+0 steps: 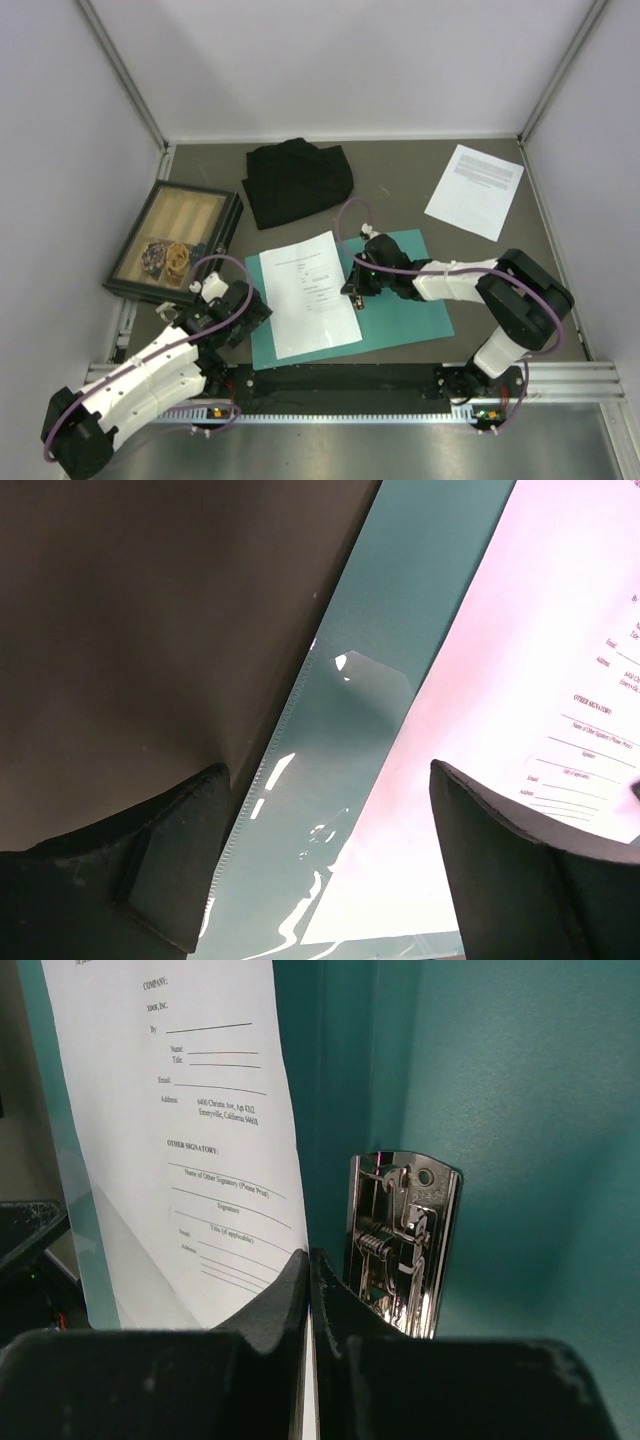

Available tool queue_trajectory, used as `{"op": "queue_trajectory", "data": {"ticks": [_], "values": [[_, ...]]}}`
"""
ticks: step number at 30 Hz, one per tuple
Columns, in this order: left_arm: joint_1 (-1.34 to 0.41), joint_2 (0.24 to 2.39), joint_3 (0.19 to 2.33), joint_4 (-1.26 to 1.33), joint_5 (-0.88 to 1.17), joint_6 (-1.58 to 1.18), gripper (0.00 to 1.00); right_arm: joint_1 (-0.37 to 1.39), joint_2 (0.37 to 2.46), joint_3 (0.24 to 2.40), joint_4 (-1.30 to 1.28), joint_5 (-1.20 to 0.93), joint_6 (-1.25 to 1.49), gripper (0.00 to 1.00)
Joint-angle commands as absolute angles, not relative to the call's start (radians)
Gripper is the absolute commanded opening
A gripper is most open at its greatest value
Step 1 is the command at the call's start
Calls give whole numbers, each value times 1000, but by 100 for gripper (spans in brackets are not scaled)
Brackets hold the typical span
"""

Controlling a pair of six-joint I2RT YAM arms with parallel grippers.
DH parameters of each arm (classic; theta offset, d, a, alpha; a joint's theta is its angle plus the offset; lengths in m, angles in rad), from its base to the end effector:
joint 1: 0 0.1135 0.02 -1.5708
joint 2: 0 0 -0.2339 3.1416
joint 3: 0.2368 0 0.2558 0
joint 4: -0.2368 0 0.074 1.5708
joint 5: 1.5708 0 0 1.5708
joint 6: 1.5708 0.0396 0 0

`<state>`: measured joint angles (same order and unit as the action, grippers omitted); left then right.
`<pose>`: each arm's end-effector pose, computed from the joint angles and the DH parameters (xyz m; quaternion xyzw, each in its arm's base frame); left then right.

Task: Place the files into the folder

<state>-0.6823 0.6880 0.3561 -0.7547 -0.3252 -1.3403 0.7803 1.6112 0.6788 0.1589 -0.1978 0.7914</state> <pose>0.1212 -0.0822 0.1390 -0.3463 0.8941 -0.1171 0.2588 0.2124 0.2212 0.1045 -0.0332 0.9173 0.3376 0.2086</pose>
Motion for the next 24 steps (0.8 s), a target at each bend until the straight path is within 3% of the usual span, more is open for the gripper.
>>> {"op": "queue_trajectory", "data": {"ticks": [1, 9, 24], "values": [[-683, 652, 328, -741, -313, -1341, 88, 795, 1531, 681, 137, -92, 807, 0], [-683, 604, 299, -704, -282, -1332, 95, 792, 1574, 704, 155, -133, 871, 0], [-683, 587, 295, -686, -272, -1319, 99, 862, 1579, 678, 185, -55, 959, 0]]}}
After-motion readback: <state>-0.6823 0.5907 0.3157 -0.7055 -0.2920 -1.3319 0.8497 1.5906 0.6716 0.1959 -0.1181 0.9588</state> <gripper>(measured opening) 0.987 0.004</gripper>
